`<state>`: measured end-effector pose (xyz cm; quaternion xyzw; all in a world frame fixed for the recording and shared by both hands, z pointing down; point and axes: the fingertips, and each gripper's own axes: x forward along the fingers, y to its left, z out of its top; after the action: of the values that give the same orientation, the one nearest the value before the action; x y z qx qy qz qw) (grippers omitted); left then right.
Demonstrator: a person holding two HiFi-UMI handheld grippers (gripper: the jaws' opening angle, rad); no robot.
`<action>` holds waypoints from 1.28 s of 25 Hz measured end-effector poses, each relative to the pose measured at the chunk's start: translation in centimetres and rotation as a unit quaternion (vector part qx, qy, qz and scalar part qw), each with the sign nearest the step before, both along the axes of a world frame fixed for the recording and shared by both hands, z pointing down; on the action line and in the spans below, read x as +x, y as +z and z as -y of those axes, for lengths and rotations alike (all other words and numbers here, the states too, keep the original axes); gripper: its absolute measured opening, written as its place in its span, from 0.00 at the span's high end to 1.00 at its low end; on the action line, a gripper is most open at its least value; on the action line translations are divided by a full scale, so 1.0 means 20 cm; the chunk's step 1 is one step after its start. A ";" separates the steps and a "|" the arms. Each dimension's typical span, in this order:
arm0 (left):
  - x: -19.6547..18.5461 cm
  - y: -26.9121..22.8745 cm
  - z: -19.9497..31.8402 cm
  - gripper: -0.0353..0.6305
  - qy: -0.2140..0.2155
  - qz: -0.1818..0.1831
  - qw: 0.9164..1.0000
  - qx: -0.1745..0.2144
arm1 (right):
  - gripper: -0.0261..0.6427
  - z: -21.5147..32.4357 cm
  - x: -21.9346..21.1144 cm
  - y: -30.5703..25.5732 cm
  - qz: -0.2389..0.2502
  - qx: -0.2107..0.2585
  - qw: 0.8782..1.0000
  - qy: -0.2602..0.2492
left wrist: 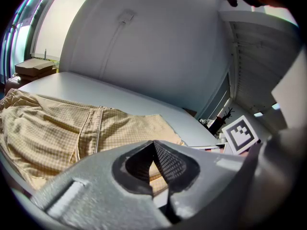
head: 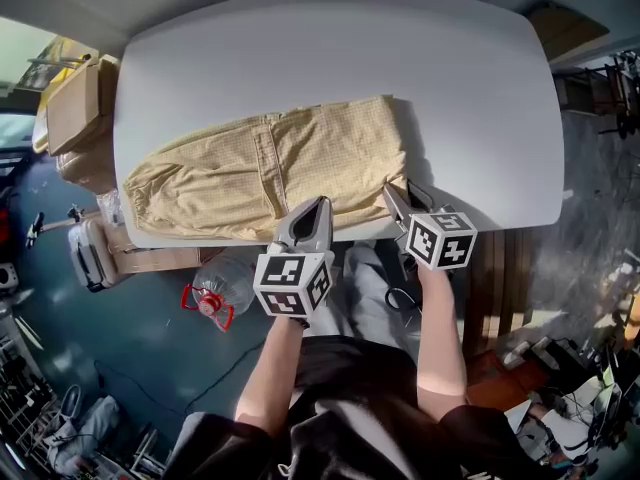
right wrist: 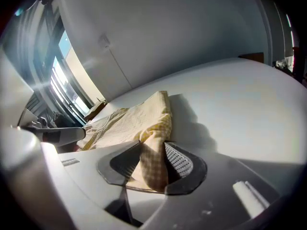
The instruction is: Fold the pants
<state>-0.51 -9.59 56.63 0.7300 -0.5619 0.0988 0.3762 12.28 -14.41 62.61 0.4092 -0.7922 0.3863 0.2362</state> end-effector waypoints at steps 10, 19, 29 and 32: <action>0.15 -0.02 0.08 0.94 0.013 0.004 1.000 0.003 | 0.87 0.02 0.10 -0.07 0.029 -0.002 1.000 -0.011; 0.63 -0.02 0.20 0.94 0.080 -0.017 0.997 0.012 | 0.87 0.04 0.77 -0.10 -0.010 0.005 0.998 0.062; 1.15 -0.15 0.21 0.94 0.159 -0.039 0.986 0.042 | 0.88 -0.10 1.39 -0.24 -0.044 0.016 0.988 0.145; 1.16 -0.19 0.19 0.94 0.156 -0.044 0.985 0.051 | 0.88 -0.12 1.40 -0.28 -0.036 0.023 0.988 0.147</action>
<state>22.65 -13.31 52.85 0.8308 -0.4280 0.0950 0.3429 40.28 -11.96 57.03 0.5399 -0.7232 0.3837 0.1955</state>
